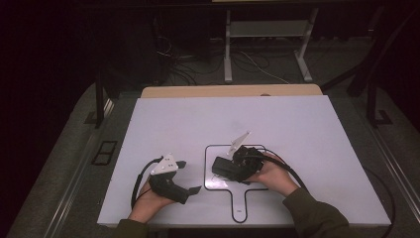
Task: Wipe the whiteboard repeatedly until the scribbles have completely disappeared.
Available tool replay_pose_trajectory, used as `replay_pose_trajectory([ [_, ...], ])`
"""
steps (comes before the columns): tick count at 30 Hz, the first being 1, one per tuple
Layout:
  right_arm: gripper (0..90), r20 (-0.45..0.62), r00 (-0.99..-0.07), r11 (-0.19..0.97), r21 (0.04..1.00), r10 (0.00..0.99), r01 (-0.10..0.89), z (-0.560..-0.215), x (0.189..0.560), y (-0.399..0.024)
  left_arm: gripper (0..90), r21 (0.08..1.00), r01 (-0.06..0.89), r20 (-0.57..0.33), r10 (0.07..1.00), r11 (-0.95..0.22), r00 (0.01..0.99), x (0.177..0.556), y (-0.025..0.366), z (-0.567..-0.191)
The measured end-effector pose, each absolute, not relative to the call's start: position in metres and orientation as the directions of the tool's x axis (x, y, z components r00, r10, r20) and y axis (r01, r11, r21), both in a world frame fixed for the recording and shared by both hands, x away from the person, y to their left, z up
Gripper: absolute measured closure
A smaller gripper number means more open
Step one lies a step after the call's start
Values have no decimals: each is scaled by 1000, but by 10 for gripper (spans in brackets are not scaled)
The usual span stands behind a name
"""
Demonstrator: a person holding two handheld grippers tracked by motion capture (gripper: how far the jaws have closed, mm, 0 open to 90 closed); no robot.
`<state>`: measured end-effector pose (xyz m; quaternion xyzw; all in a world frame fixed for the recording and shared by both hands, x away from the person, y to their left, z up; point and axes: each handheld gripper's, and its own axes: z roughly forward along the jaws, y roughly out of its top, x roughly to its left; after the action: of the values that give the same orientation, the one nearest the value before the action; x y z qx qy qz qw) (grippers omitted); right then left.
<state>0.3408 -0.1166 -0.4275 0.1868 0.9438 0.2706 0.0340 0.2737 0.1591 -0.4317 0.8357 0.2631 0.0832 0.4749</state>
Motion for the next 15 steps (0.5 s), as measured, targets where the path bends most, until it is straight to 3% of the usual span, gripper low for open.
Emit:
replay_pose_trajectory([
  [15,388,3,-913,777,524,408,349,-428,348,-129,0,836,366,-115,522,-408,845,274,159,-432],
])
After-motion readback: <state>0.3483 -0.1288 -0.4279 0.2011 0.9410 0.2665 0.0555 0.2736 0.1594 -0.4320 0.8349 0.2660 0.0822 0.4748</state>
